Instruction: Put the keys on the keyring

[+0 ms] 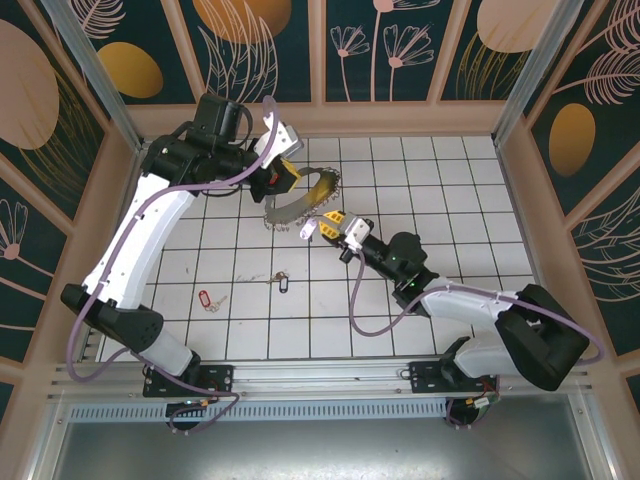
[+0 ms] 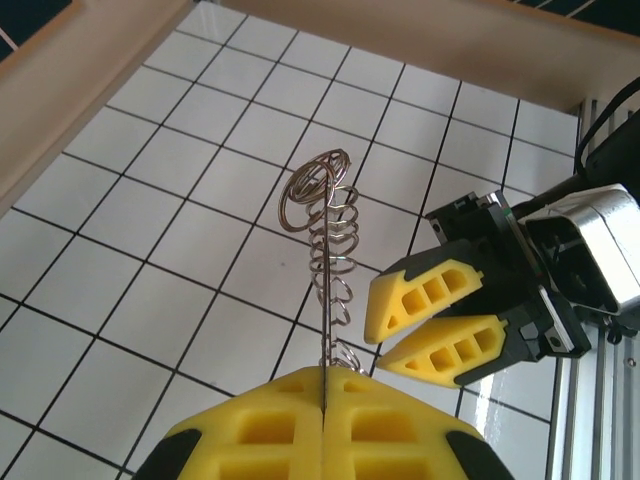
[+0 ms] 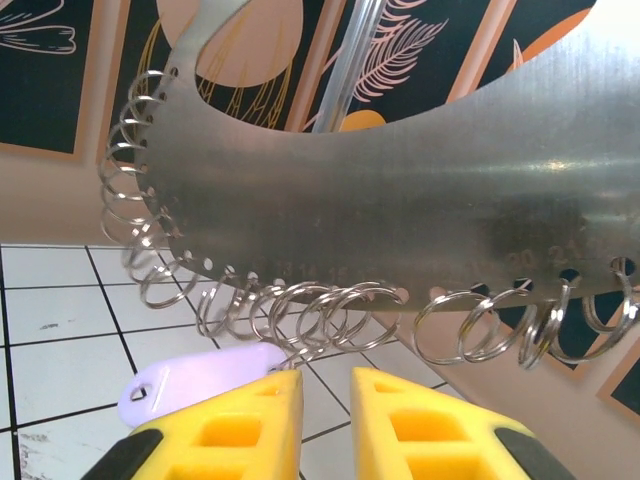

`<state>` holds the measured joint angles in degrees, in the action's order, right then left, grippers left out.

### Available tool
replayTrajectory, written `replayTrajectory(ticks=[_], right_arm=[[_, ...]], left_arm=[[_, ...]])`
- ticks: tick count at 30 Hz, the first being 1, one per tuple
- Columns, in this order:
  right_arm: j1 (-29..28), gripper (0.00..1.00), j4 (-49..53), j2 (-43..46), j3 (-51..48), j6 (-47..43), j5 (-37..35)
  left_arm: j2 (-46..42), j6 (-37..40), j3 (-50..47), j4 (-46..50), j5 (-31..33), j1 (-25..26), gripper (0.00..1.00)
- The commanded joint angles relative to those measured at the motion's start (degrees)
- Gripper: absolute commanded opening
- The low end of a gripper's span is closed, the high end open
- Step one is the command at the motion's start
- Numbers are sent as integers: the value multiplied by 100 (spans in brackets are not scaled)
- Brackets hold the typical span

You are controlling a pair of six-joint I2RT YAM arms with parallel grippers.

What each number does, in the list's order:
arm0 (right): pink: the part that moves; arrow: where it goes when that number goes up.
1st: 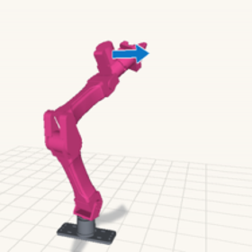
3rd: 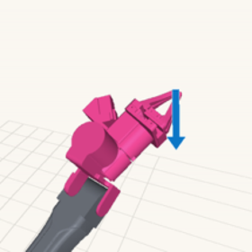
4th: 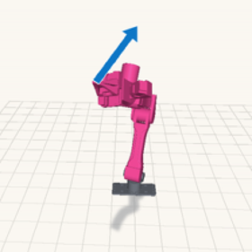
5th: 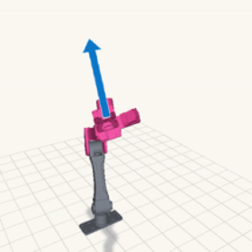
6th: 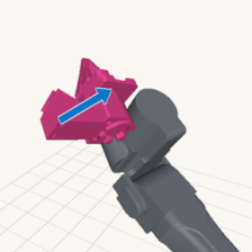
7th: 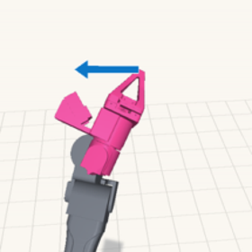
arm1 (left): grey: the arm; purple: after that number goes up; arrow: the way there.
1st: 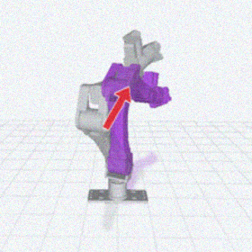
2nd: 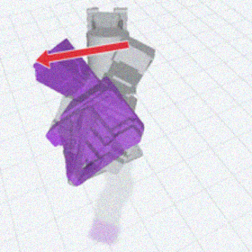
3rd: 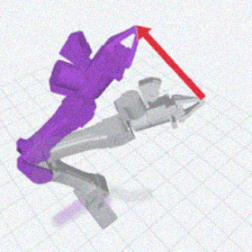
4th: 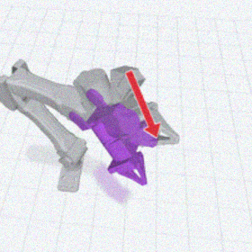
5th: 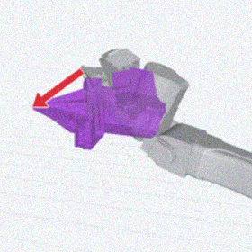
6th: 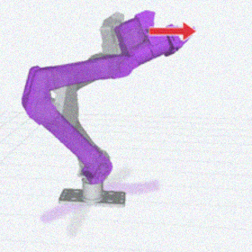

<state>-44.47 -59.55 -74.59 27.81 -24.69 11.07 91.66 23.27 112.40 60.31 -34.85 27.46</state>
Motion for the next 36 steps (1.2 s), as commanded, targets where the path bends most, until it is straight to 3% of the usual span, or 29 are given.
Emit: replayTrajectory(ticks=[1, 10, 17, 36], right_arm=[[-44, 20, -492, -131, 9, 266, -61], [-44, 17, -813, -372, -168, 491, -184], [-53, 15, -815, -346, -190, 588, 170], [-89, 16, -1131, -852, 294, 609, 131]], left_arm=[[202, 169, 393, 404, 117, 83, 0], [425, 178, 847, 713, 433, 182, 0], [589, 178, 1070, 835, 491, 271, 0], [530, 110, 866, 618, 464, 340, 0]])
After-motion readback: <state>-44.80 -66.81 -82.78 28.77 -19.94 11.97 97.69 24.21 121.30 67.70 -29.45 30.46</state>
